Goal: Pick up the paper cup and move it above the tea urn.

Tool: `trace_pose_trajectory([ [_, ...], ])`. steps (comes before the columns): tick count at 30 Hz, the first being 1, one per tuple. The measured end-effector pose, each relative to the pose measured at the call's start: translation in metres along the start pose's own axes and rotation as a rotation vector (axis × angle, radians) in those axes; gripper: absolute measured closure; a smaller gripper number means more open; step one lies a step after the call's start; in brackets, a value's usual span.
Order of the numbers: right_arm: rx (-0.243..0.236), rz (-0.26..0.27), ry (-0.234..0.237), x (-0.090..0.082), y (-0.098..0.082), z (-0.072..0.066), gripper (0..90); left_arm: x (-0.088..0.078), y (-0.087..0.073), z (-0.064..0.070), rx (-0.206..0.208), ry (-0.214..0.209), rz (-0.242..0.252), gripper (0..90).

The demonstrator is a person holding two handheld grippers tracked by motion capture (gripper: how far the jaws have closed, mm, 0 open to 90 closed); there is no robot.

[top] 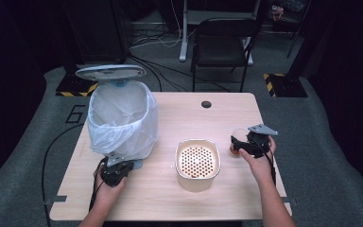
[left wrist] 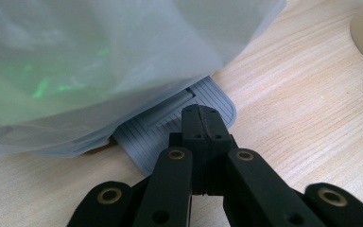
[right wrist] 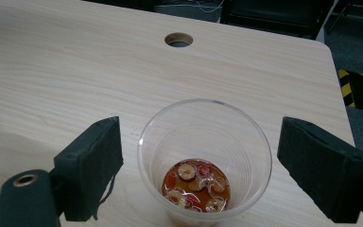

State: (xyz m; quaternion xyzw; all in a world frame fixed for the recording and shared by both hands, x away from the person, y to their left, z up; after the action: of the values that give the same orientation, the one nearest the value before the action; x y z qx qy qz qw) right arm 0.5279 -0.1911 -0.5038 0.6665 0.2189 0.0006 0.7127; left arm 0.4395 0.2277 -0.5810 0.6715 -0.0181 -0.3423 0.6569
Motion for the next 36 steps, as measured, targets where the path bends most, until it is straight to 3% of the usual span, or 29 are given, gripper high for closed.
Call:
trace_pose_trajectory([
  [13,0.008,0.000,-0.018,0.010,-0.019,0.005,14.7,0.000,0.000,0.000,0.002,-0.001,-0.001,90.0],
  [25,-0.010,-0.040,-0.023,0.018,-0.031,0.005,16.0,0.000,0.000,0.000,0.003,0.003,0.003,90.0],
  [36,-0.014,-0.050,-0.024,0.021,-0.034,0.006,26.9,0.000,0.000,0.000,0.005,-0.001,-0.006,90.0],
])
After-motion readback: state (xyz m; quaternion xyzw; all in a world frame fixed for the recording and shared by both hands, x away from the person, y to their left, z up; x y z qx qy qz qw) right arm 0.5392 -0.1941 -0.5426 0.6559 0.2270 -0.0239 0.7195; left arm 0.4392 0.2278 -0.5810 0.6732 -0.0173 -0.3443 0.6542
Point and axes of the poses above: each handheld gripper's, and its own axes: x roughly forward along the jaws, y roughly out of its top, z roughly to its right, the point moved 10 cm from there along x, roughly forward along the jaws, and after that the axes turned 13 degrees about z, right-handed, at the moved point
